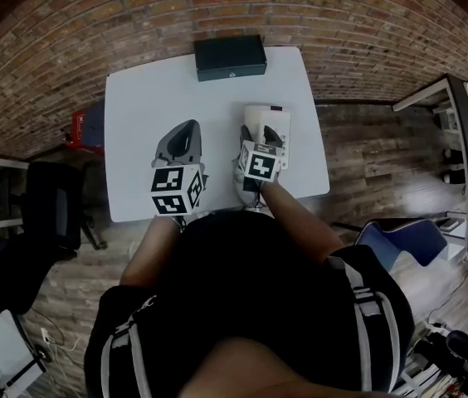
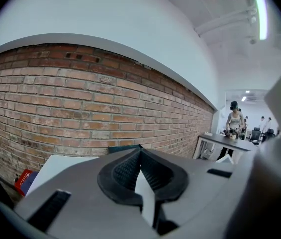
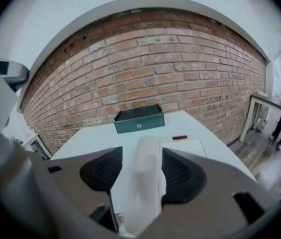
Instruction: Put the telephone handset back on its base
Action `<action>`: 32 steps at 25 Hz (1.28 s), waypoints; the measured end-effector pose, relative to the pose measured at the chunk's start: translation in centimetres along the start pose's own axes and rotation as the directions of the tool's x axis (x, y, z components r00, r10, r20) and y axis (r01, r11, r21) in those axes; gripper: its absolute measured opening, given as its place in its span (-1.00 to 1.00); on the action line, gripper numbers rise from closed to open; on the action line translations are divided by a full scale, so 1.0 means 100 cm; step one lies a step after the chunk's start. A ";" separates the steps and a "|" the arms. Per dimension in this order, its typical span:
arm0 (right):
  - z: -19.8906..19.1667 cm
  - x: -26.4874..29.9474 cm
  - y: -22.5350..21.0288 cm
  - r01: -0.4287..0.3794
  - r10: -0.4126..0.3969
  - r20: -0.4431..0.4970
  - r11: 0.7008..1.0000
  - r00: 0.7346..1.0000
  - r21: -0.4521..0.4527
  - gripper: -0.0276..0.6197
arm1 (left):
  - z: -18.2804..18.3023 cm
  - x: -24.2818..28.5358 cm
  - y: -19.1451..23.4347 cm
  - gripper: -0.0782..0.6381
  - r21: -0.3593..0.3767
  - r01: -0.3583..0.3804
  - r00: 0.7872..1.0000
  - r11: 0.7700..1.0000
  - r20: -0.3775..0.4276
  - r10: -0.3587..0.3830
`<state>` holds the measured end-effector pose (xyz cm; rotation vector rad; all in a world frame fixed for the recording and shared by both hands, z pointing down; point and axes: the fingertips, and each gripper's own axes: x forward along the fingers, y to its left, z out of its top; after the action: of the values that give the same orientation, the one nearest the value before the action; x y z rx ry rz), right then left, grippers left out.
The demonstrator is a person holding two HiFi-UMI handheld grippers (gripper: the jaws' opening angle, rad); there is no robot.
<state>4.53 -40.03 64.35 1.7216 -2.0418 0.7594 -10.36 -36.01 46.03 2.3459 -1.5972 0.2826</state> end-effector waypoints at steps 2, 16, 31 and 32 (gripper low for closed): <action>0.026 -0.019 0.003 -0.011 0.018 0.127 0.998 0.992 -0.062 -0.40 | 0.001 0.003 -0.003 -0.78 0.004 0.016 1.000 1.000 0.005 -0.016; 0.146 -0.144 -0.029 -0.038 0.066 0.511 0.997 0.857 -0.065 -0.92 | 0.015 0.022 -0.037 -0.78 0.027 0.126 0.992 0.992 0.028 -0.127; 0.153 -0.180 -0.061 0.000 0.018 0.555 0.999 0.832 -0.033 -0.92 | 0.017 0.025 -0.052 -0.78 0.037 0.155 0.987 0.987 0.030 -0.156; 0.152 -0.179 -0.061 -0.007 0.022 0.555 1.000 0.832 -0.028 -0.92 | 0.016 0.024 -0.052 -0.78 0.036 0.154 0.988 0.987 0.029 -0.155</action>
<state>14.90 -35.94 42.74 2.0947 -2.4115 0.2334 -4.63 -36.92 44.60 2.4952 -1.4247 0.2414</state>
